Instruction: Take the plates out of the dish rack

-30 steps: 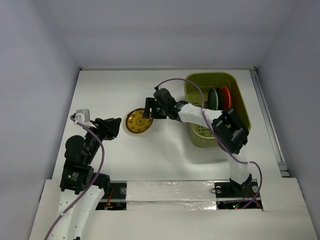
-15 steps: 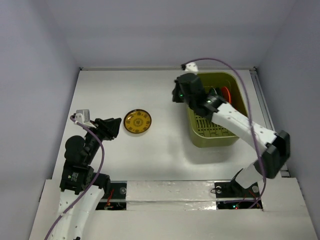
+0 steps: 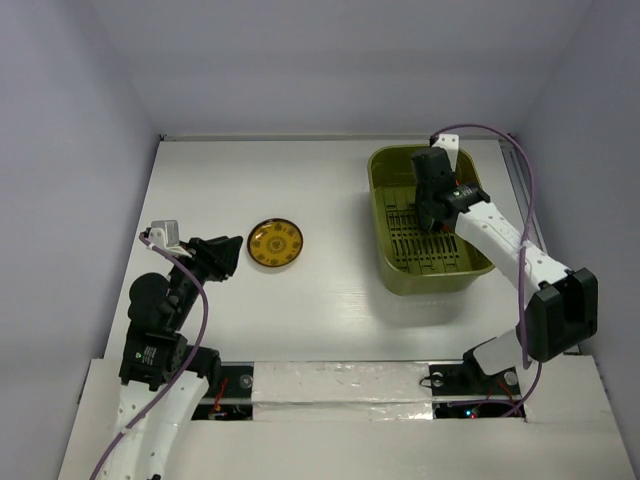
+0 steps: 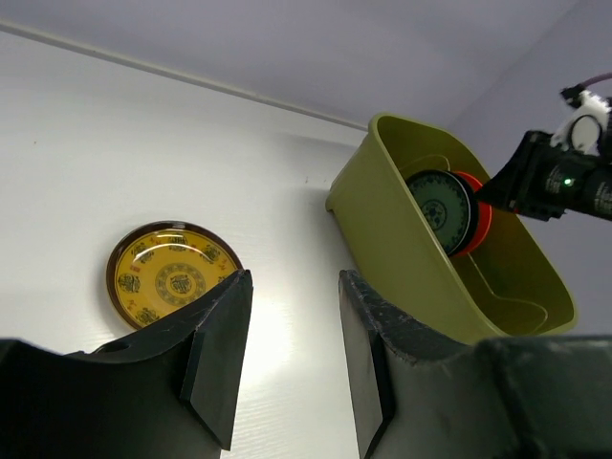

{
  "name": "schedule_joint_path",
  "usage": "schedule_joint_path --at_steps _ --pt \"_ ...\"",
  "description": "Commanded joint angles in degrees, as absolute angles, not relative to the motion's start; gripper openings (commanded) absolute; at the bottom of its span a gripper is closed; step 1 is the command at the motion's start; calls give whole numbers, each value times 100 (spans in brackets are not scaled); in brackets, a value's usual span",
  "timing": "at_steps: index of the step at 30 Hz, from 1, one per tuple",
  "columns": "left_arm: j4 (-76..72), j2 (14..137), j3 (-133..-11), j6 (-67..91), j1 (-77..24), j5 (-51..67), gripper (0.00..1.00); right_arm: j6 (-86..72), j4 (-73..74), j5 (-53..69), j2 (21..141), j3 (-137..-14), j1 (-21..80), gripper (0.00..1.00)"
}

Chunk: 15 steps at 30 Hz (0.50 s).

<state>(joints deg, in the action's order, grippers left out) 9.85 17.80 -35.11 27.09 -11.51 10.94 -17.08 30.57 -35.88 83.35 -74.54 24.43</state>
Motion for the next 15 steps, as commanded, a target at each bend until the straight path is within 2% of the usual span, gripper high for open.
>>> schedule_joint_path --at_steps 1,8,15 --pt "712 1775 -3454 2725 -1116 1169 38 -1547 3024 -3797 8358 -7392 2294 35" --pt "712 1775 -3445 2725 -1116 1187 39 -1398 2804 -3612 8736 -7365 2030 35" --pt "712 1784 -3454 2725 -1116 1195 39 -1371 2777 -3533 8938 -7540 2030 32"
